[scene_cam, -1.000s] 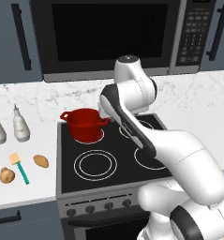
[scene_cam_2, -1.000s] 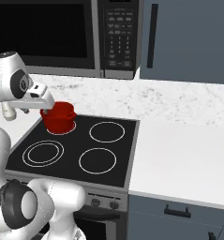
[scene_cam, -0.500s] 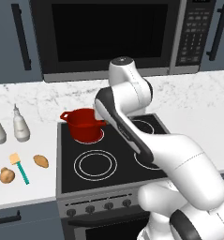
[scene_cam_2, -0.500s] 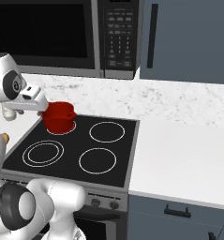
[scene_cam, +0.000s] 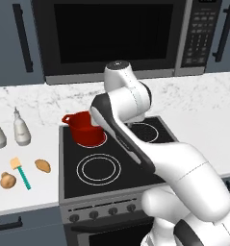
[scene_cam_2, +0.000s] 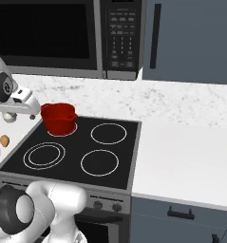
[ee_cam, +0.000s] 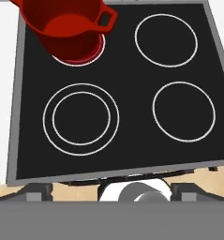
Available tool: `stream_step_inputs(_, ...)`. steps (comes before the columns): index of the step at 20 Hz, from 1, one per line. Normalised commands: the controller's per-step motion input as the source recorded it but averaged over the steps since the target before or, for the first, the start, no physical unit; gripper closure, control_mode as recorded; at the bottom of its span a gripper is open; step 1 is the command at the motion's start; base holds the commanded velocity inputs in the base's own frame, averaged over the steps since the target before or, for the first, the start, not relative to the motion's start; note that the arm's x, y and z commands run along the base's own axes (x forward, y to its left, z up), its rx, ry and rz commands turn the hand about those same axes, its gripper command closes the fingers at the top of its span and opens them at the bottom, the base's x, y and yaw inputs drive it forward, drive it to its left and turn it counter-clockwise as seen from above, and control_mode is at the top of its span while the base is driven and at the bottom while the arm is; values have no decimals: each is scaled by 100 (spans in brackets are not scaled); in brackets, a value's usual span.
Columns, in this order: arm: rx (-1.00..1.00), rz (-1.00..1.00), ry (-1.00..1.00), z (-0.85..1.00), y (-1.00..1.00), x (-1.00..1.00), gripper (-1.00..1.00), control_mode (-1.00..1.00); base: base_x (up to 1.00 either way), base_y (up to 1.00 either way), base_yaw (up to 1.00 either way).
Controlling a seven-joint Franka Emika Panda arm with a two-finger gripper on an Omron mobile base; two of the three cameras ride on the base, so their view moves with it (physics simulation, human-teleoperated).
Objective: Put the potato and squash in the pot. Retrieve the spatula and lightly stir the vegetables in the pot.
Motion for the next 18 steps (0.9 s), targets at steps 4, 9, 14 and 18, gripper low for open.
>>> stream_step_inputs(4,0,0,0,0,0,0,-100,100,-2,62,-9)
stream_step_inputs(9,0,0,0,0,0,0,-100,100,0,70,-13)
stream_step_inputs(14,0,0,0,0,0,0,-100,100,-1,62,-12)
stream_step_inputs(18,0,0,0,0,0,0,-100,100,0,51,-9)
